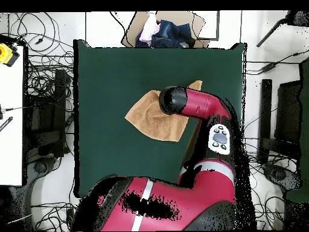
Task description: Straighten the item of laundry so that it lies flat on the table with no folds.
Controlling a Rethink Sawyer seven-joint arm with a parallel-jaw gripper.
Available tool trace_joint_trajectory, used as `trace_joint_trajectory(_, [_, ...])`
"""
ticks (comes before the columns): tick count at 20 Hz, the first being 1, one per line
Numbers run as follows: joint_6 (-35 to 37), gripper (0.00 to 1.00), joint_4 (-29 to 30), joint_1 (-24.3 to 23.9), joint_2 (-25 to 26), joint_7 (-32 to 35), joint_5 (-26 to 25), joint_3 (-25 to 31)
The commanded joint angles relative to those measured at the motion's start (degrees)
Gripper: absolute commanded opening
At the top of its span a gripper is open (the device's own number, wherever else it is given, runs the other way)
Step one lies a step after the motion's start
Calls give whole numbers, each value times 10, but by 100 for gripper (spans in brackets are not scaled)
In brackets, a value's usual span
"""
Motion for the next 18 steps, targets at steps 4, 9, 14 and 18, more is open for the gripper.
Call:
trace_joint_trajectory(4, [-5, 0, -31, 61, 71, 65, 14, 58])
trace_joint_trajectory(9, [23, 0, -131, 77, 130, 111, 72, 71])
trace_joint_trajectory(14, [50, 0, -237, 101, 191, 155, 130, 54])
trace_joint_trajectory(18, [57, 0, -256, 112, 205, 158, 153, 37])
